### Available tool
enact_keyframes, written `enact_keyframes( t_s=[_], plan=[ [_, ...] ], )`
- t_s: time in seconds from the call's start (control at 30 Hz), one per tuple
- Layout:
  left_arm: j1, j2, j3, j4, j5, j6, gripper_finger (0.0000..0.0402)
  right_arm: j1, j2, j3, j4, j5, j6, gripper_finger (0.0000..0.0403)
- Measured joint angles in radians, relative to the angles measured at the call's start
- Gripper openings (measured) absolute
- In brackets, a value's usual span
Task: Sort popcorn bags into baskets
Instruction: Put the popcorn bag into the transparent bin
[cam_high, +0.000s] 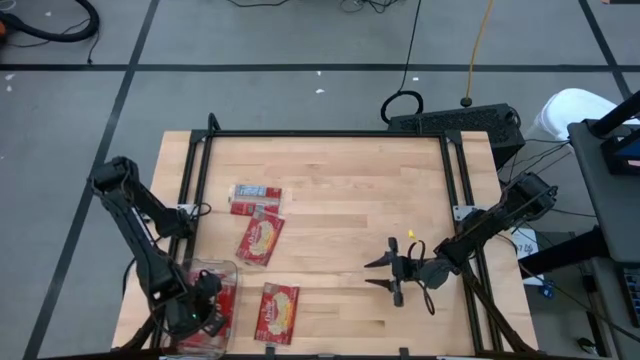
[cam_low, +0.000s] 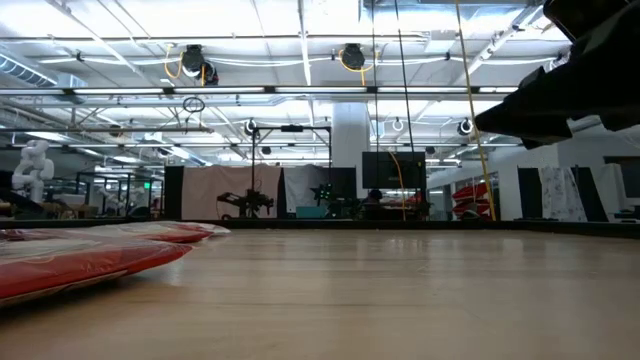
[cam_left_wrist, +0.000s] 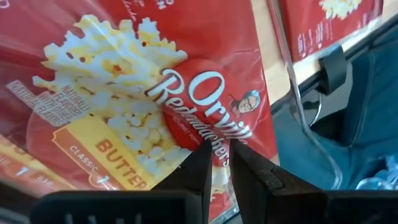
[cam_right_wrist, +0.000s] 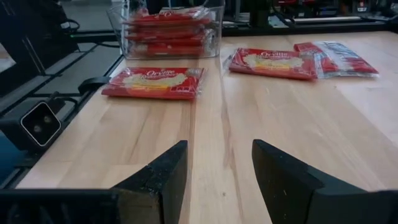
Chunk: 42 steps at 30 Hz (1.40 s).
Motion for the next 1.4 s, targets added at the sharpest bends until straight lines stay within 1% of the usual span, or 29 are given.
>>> enact_keyframes(
  t_s=[0.13,0.23,0.3,0.37,0.43,0.5,0.63,0.7,0.77,0.87,0.97,1.03,1.1,1.17,1.27,1.37,1.4],
  plan=[
    [-0.002,-0.036,0.0,-0.031,-0.002,0.038,0.0063,0.0,0.0,0.005,-0.005,0.012,0.01,0.0171],
    [-0.012,-0.073,0.0,-0.113,-0.032,0.048,0.0062,-0.006,0.0,0.049,-0.03,0.025,-0.003,0.0171],
    [-0.018,-0.089,0.0,-0.169,-0.107,0.091,0.0062,-0.009,0.0,0.093,-0.079,0.024,-0.02,0.0171],
    [-0.027,-0.09,0.0,-0.181,-0.206,0.164,0.0062,-0.016,0.0,0.14,-0.138,0.023,-0.034,0.0171],
    [-0.037,-0.089,-0.005,-0.177,-0.264,0.256,0.0062,-0.029,0.0,0.184,-0.194,0.023,-0.037,0.0171],
    [-0.047,-0.089,-0.012,-0.174,-0.268,0.289,0.0062,-0.046,0.0,0.213,-0.234,0.024,-0.055,0.0171],
    [-0.089,-0.089,-0.03,-0.173,-0.267,0.262,0.0062,-0.105,0.0,0.256,-0.266,0.013,-0.053,0.0171],
    [-0.109,-0.089,-0.034,-0.176,-0.27,0.257,0.0062,-0.137,0.0,0.276,-0.293,-0.017,-0.049,0.0171],
    [-0.132,-0.089,-0.034,-0.171,-0.312,0.276,0.0062,-0.172,0.008,0.303,-0.323,-0.062,-0.033,0.0171],
    [-0.159,-0.094,-0.02,-0.172,-0.446,0.36,0.0062,-0.216,0.048,0.358,-0.355,-0.139,-0.026,0.0171],
    [-0.175,-0.095,0.009,-0.16,-0.673,0.496,0.0062,-0.246,0.129,0.445,-0.392,-0.218,-0.025,0.0171],
    [-0.178,-0.095,0.015,-0.123,-0.824,0.607,0.0062,-0.253,0.197,0.518,-0.409,-0.265,-0.025,0.0171],
    [-0.165,-0.095,0.015,-0.087,-0.942,0.72,0.0062,-0.256,0.272,0.597,-0.419,-0.3,-0.024,0.0171],
    [-0.142,-0.095,0.015,-0.056,-1.032,0.816,0.0062,-0.256,0.347,0.684,-0.441,-0.327,-0.024,0.0171],
    [-0.09,-0.095,0.015,-0.015,-1.12,0.916,0.0062,-0.247,0.454,0.828,-0.495,-0.346,-0.018,0.0171],
    [-0.03,-0.094,0.015,0.027,-1.128,0.998,0.0062,-0.227,0.546,0.971,-0.579,-0.333,-0.001,0.0171],
    [-0.011,-0.089,0.015,0.044,-1.129,1.017,0.0062,-0.216,0.574,1.015,-0.601,-0.311,0.001,0.0172]
  ],
)
